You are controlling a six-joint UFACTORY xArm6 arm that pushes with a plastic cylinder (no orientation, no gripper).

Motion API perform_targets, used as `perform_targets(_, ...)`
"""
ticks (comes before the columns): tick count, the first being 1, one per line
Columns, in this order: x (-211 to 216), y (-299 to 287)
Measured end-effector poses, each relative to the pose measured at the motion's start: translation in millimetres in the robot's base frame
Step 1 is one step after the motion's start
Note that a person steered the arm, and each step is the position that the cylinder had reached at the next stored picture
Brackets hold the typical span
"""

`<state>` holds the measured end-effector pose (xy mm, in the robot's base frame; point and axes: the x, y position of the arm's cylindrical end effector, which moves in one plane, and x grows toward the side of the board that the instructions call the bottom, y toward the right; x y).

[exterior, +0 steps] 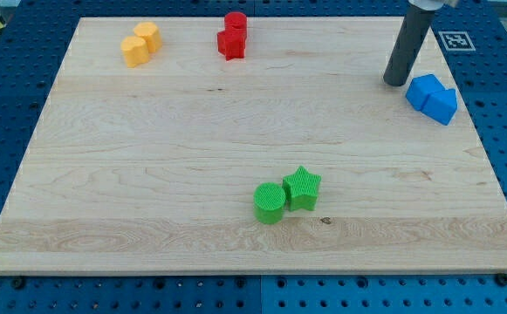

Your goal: Push the red star slightly right

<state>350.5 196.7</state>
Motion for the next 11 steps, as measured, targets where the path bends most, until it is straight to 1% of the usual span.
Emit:
perform_targets(1, 14, -43)
perform_targets(3, 15, -157)
perform_targets(4, 10, -219)
perform_targets(5, -17, -258)
perform_targets(6, -45, -275)
perform_targets(8, -95, -245)
perform_targets(9, -104, -233)
perform_targets(10, -102, -217)
perform_targets(11, -101, -188)
